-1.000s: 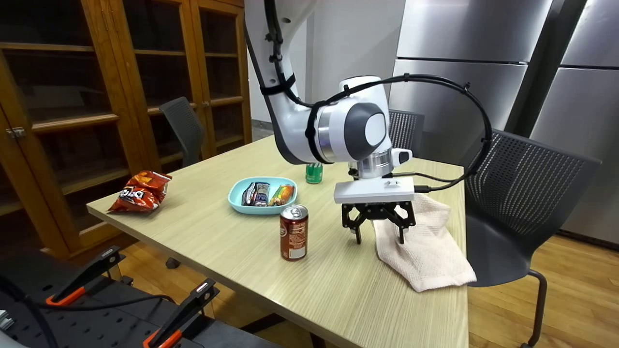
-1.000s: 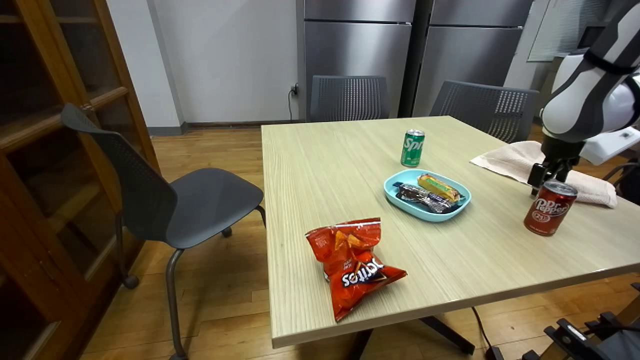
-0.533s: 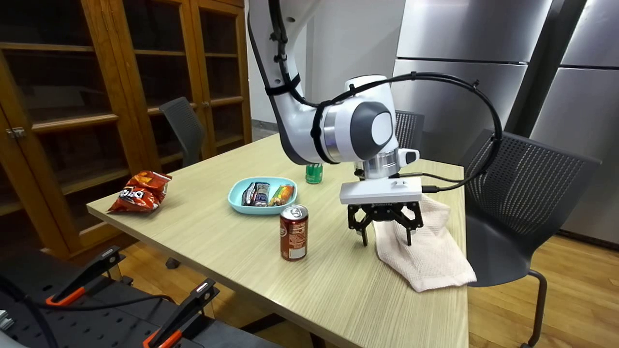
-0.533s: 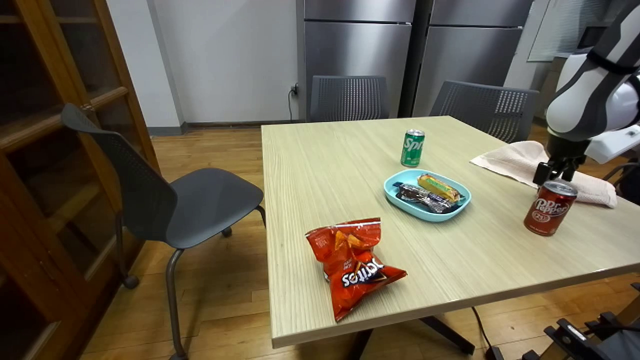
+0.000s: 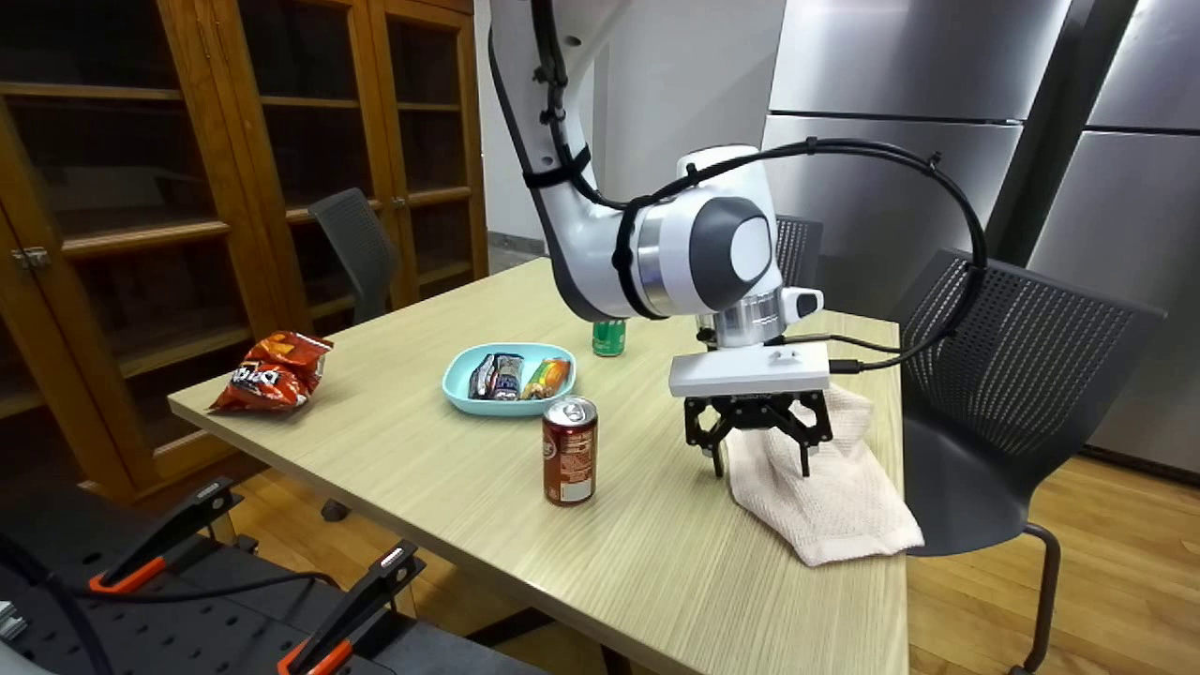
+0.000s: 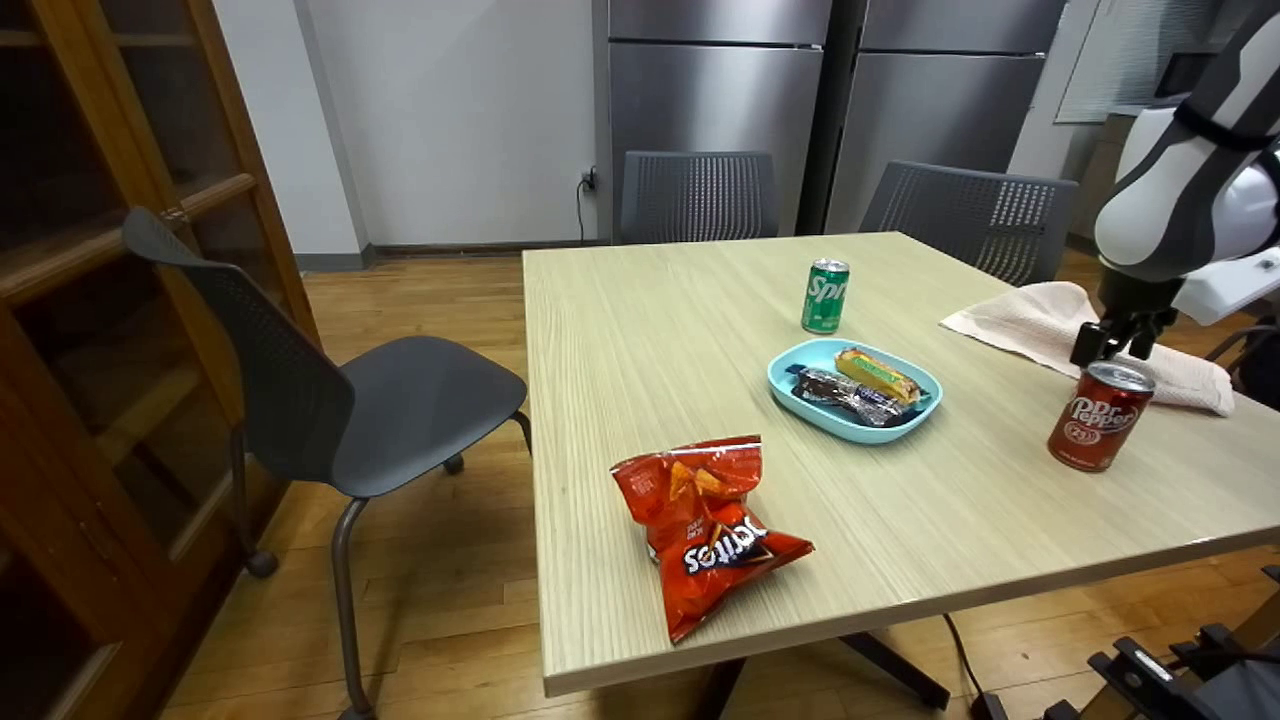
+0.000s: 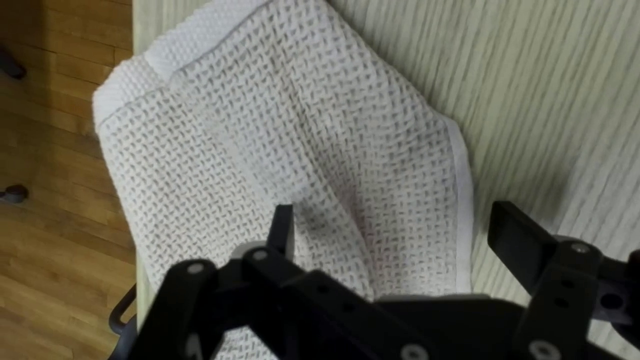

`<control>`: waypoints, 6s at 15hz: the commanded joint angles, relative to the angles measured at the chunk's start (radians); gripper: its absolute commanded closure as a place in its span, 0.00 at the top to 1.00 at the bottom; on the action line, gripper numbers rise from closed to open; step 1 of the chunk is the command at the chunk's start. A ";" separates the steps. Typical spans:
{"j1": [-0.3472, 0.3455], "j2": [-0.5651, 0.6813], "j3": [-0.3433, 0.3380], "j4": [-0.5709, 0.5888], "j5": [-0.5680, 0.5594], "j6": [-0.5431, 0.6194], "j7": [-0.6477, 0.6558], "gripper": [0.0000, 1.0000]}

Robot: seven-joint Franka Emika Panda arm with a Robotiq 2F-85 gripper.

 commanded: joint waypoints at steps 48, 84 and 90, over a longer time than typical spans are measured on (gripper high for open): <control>0.103 -0.293 0.017 -0.165 -0.153 -0.015 0.019 0.01; 0.430 -0.458 0.209 -0.342 -0.388 -0.072 0.120 0.01; 0.413 -0.491 0.225 -0.394 -0.444 -0.097 0.101 0.01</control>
